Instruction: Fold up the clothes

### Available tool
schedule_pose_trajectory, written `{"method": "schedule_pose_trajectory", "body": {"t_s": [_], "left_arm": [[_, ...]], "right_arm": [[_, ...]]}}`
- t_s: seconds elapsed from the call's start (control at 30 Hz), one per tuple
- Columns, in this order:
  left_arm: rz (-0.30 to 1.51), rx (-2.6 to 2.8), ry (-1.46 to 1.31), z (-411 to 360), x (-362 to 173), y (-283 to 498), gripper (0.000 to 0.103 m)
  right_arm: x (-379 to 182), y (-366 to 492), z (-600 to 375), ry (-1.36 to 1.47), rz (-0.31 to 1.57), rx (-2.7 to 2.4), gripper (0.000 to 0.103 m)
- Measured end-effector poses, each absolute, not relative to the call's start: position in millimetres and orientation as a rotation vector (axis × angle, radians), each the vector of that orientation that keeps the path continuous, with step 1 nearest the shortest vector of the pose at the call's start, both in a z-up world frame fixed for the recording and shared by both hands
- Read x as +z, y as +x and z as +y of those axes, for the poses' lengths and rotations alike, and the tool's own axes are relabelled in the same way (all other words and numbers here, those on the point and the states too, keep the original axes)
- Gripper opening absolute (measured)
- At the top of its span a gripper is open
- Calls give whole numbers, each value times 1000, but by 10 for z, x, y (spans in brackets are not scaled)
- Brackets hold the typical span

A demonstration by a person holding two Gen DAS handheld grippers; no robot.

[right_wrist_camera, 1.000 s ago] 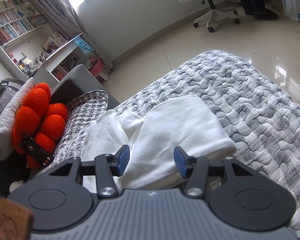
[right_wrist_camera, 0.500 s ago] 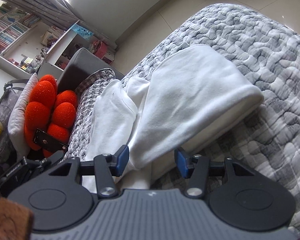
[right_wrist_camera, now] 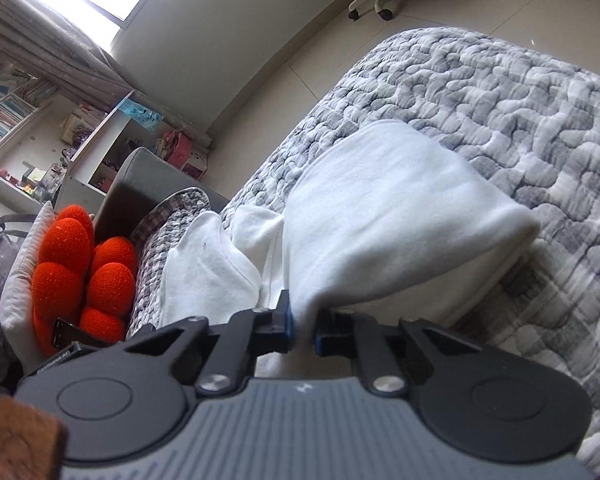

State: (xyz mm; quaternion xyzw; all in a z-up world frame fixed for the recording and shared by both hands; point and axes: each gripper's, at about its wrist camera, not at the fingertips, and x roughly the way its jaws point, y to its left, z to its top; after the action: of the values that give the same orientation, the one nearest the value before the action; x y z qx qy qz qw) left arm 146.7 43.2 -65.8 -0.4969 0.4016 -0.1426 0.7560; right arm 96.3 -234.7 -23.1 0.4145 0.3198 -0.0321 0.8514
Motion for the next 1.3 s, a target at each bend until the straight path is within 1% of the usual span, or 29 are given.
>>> {"method": "schedule_pose_trajectory", "body": {"t_s": [0.07, 0.27, 0.33, 0.37, 0.4, 0.57, 0.77, 0.83, 0.9, 0.93, 1.0, 1.03, 1.07, 1.3], "left_arm": [[859, -320, -1083, 403, -640, 1452, 0], [801, -248, -974, 324, -442, 1448, 1], [809, -239, -959, 298, -423, 1485, 14], [819, -243, -960, 280, -430, 1507, 33], [830, -250, -966, 257, -445, 1531, 47], [906, -276, -946, 127, -531, 1556, 53], [1010, -263, -893, -65, -593, 1588, 53], [1027, -285, -886, -109, -593, 1586, 53], [1041, -312, -884, -152, -605, 1573, 50], [1043, -314, -879, -170, -607, 1562, 47], [1032, -287, -855, -187, -600, 1524, 22], [1016, -267, -838, -177, -595, 1491, 16], [1000, -255, -823, -174, -585, 1467, 6], [874, -200, -678, -219, -326, 1344, 3]], "right_arm": [[-191, 910, -2378, 858, 651, -80, 8], [-77, 755, -2481, 824, 586, -120, 8], [-66, 710, -2552, 832, 579, -154, 8], [-60, 689, -2587, 835, 576, -172, 8], [-55, 667, -2623, 837, 572, -190, 8], [-75, 589, -2861, 850, 573, -261, 7], [-62, 475, -3114, 848, 560, -327, 7], [-81, 458, -3170, 862, 568, -328, 7], [-108, 451, -3211, 877, 580, -324, 7], [-127, 448, -3226, 885, 588, -318, 7], [-144, 446, -3243, 898, 600, -308, 7], [-143, 447, -3243, 899, 604, -304, 7], [-138, 451, -3240, 897, 606, -297, 7], [-77, 467, -3212, 854, 593, -276, 7]]}}
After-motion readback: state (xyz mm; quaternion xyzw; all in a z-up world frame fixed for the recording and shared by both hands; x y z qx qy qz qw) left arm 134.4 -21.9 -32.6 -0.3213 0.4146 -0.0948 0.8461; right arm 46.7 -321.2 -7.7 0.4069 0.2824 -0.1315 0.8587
